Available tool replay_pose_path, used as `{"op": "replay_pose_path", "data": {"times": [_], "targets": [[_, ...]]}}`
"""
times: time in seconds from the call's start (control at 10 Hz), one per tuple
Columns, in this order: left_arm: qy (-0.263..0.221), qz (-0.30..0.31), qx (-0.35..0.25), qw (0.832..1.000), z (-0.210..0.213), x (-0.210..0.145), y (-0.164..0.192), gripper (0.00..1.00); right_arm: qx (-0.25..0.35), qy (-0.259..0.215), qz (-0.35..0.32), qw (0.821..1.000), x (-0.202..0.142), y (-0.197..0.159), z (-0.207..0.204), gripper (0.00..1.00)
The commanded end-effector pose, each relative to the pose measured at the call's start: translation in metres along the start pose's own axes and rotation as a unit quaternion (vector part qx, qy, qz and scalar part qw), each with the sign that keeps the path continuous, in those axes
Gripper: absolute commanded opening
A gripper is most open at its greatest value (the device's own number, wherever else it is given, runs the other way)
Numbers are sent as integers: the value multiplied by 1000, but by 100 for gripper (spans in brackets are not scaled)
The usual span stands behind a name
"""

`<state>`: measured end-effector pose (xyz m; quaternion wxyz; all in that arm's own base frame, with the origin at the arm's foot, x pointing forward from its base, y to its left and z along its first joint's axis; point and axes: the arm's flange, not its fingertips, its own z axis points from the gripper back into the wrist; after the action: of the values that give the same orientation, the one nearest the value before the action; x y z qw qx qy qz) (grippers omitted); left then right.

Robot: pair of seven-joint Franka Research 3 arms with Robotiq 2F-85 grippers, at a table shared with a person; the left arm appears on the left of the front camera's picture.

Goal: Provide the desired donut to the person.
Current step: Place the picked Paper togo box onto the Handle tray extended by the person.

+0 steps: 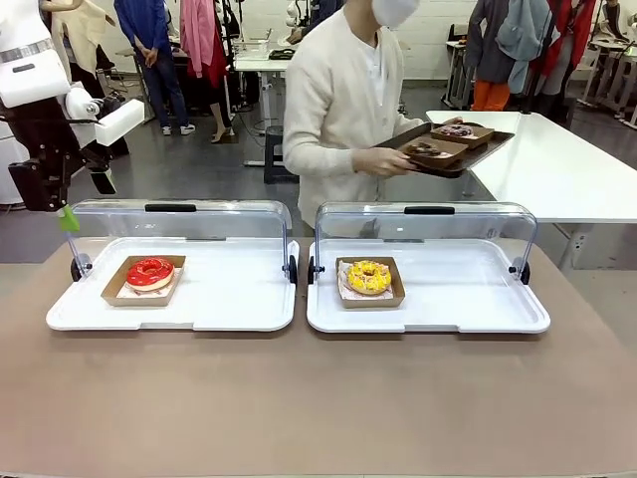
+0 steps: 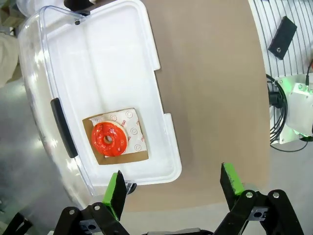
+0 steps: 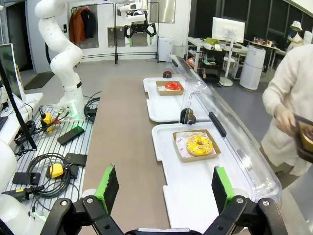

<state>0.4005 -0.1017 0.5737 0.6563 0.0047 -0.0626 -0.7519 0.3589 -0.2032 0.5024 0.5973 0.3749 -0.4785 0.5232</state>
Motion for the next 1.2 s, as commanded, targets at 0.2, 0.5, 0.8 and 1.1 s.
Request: {"op": "replay_pose_path", "data": {"times": [0.2,0.5,0.8,1.1], "targets": [[-189,44,-42,980,16,-58,14,100,5,-2,-2,1000,0,1,0,100],[-386,55,-48,920,35,-153,-10,100,5,-2,-2,1000,0,1,0,100],[-428,29,34,903,8,-256,-43,100,5,-2,-2,1000,0,1,0,100],[-431,67,78,897,-19,-316,-69,100,5,-2,-2,1000,0,1,0,100]]}}
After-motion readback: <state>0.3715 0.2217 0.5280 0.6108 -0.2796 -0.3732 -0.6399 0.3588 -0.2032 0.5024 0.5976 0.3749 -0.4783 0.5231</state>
